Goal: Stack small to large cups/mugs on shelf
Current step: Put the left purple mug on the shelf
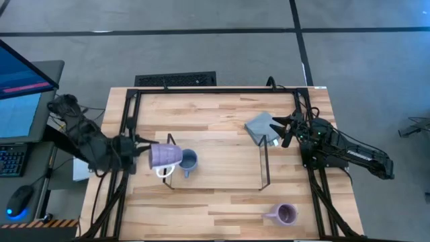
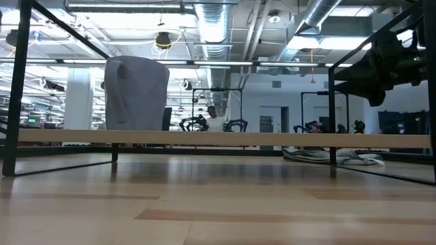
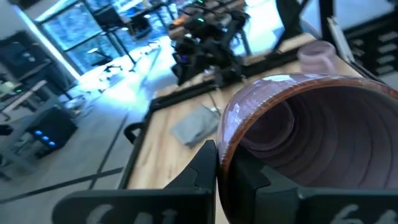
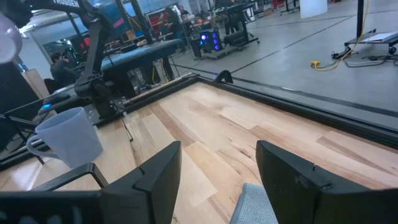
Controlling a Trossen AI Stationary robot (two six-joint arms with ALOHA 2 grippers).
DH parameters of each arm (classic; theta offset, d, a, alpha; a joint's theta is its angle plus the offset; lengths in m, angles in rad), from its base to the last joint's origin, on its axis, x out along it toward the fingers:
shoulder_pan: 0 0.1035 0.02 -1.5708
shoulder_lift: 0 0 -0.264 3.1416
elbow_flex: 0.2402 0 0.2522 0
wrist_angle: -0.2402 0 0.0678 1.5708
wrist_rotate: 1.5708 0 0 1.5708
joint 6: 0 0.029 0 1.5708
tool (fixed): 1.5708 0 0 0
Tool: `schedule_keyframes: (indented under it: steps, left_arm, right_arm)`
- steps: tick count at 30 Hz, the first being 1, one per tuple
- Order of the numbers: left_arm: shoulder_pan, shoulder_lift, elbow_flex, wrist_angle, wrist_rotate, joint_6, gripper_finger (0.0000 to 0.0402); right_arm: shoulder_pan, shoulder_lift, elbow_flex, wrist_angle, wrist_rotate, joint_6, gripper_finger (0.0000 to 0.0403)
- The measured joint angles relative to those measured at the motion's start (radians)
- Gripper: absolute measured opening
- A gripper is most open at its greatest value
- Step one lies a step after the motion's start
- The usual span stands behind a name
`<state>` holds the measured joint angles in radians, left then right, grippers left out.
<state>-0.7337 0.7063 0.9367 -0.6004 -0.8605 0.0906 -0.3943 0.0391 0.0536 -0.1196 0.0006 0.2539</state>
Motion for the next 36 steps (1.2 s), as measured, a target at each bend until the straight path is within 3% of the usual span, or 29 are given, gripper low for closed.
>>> schedule_keyframes:
  steps: [6,13,27,36]
  left_arm:
    - [0.16,0.028,0.07,0.056,0.138,0.066,0.0002]
    - [0.329,0.137,0.25,0.002,0.291,0.132,0.0002]
    - [0.629,0.529,0.663,-0.274,0.509,0.137,0.0002]
    - [0.748,0.79,0.914,-0.527,0.648,0.133,0.0003]
  right_arm:
    - [0.0,0.0,0.0,0.0,0.0,0.0,0.023]
    - [0.0,0.0,0.0,0.0,0.0,0.0,0.023]
    - [0.0,0.0,0.0,0.0,0.0,0.001,0.023]
    - [0.0,0.0,0.0,0.0,-0.001,0.002,0.023]
